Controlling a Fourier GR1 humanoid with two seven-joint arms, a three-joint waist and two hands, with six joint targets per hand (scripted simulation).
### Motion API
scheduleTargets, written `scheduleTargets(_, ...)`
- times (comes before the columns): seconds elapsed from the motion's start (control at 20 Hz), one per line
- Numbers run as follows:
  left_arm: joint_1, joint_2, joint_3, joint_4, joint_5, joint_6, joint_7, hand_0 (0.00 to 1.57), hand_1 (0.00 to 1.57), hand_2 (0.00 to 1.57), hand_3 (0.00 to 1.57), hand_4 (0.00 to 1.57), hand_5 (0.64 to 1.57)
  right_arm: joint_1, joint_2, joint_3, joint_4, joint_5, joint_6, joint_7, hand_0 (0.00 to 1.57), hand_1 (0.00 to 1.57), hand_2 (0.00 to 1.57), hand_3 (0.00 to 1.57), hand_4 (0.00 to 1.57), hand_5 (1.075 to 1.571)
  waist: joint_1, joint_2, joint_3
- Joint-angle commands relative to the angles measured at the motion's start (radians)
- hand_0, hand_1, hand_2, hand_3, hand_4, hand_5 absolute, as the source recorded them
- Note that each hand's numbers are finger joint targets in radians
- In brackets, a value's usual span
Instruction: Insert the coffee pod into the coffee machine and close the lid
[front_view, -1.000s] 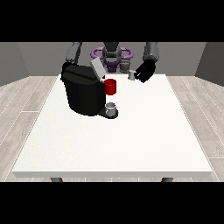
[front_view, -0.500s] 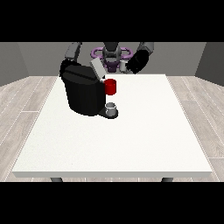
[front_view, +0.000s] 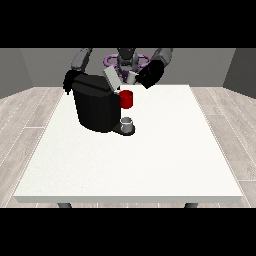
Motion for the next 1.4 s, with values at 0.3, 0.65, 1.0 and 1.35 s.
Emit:
scheduleTargets(0.3,-0.144,0.109,0.087,0.051,0.029,0.02,0.011,1.39,1.39,1.44,1.41,0.61,1.571,-0.019,-0.046,0.005,0.003,-0.012,0.101,-0.087,0.0,0.0,0.0,0.0,0.12,1.571,-0.057,0.135,0.0004)
scheduleTargets(0.65,-0.205,0.119,0.122,0.098,0.065,0.014,0.014,1.46,1.46,1.48,1.37,0.6,1.571,-0.072,0.0,0.046,0.006,0.003,0.099,-0.083,0.0,0.0,0.0,0.0,0.18,1.571,-0.064,0.182,0.0)
scheduleTargets(1.0,-0.232,0.201,0.1,0.118,0.018,0.011,-0.006,1.4,1.4,1.46,1.35,0.66,1.571,-0.103,-0.065,0.012,0.024,-0.013,0.149,-0.097,0.0,0.0,0.0,0.0,0.17,1.571,-0.107,0.239,0.0)
scheduleTargets(1.35,-0.285,0.114,0.068,0.074,0.027,0.004,0.057,1.45,1.45,1.47,1.36,0.65,1.571,-0.204,-0.096,-0.061,0.174,-0.045,0.16,-0.13,0.0,0.0,0.0,0.0,0.19,1.571,-0.034,0.234,0.0011)
